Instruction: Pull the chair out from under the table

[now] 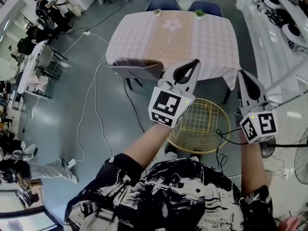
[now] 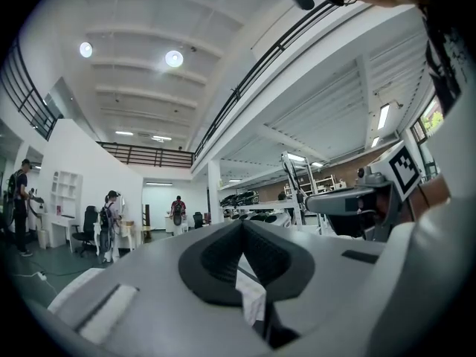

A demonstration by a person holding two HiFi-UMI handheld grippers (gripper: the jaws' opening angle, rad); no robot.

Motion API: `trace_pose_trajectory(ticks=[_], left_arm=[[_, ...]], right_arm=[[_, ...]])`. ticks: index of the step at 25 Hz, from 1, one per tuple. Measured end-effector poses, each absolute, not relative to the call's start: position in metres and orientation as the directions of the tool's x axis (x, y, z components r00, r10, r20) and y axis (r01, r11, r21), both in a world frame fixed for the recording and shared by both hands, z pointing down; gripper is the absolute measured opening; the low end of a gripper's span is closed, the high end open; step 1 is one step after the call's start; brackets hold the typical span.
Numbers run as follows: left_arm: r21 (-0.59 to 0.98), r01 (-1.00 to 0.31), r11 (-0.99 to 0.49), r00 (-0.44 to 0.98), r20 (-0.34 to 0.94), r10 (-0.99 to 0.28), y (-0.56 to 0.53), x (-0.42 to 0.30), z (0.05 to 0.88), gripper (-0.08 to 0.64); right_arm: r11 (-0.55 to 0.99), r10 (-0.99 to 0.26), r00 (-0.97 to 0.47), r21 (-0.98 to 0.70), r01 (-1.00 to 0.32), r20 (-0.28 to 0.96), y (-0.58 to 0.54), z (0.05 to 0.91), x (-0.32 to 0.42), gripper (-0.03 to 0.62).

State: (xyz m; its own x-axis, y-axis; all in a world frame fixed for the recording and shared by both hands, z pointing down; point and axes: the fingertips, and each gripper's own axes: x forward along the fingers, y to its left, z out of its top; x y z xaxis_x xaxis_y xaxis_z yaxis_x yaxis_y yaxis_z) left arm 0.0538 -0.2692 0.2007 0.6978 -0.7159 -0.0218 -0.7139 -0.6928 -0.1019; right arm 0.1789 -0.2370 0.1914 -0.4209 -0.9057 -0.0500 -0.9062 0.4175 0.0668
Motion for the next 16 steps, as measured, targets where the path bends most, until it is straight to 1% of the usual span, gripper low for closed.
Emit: trace_pose_trajectory(ticks=[16], left_arm=[[-0.1,-0.717,-0.69,0.695,-0.02,-0.719,-0.2716,0.05,0.2033,0.003]], right_arm=[[0.418,-0.906,-0.421,0.061,-0.906,-0.046,-0.2373,0.1934,0.175,0.002]])
